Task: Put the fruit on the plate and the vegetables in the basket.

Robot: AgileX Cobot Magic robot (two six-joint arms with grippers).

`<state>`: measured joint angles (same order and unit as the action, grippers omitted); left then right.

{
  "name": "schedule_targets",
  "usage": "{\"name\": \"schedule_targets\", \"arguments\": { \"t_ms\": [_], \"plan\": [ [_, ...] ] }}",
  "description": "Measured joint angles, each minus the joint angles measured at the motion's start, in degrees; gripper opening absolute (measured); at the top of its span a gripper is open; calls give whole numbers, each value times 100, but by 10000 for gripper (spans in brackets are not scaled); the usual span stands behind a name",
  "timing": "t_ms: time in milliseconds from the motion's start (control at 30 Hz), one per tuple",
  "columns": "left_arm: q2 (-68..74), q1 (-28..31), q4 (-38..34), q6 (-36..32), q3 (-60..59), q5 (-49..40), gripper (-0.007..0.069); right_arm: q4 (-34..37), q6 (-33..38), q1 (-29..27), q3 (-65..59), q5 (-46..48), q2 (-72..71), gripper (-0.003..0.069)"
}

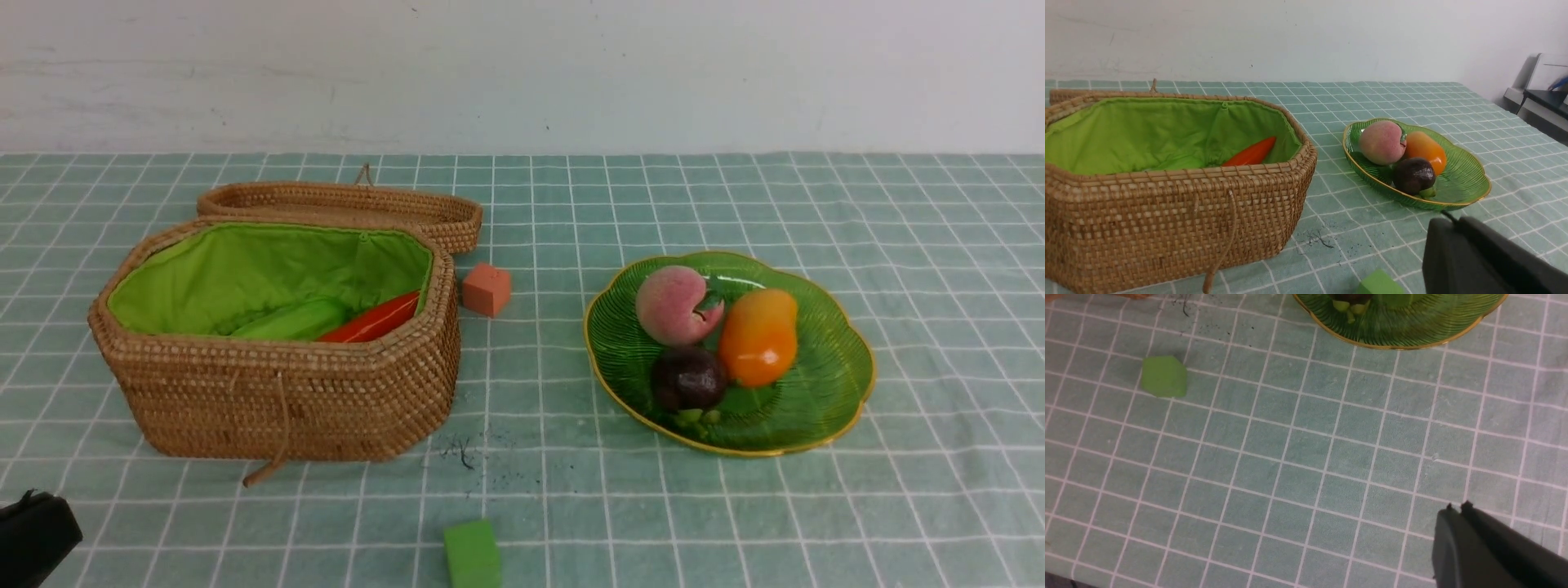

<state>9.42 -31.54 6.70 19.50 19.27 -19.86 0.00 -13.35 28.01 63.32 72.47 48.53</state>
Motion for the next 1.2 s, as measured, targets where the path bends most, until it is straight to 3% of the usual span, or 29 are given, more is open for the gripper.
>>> {"name": "schedule_targets", "arguments": {
  "t_ms": [100, 200, 300, 500, 633, 1200],
  "plan": [
    [0, 0, 0, 0, 0, -14, -6, -78, 257, -293, -295, -232, -298, 2],
    [0, 0, 0, 0, 0, -25, -3, 0, 614, -816, -1062, -1282, -954, 2],
    [0, 0, 0, 0, 0, -29, -1, 283, 1039, -1708, -2800, -3083, -2206, 3],
    [0, 0, 0, 0, 0, -29, 4, 209, 1153, -2527, -5334, -4780, -4055, 3],
    [0, 0, 6, 0, 0, -36, 7, 115, 1153, -2777, -6403, -5126, -4853, 3],
    [0, 0, 17, 0, 0, -58, 20, 109, 1153, -2801, -6429, -5086, -4916, 19]
  ]
}}
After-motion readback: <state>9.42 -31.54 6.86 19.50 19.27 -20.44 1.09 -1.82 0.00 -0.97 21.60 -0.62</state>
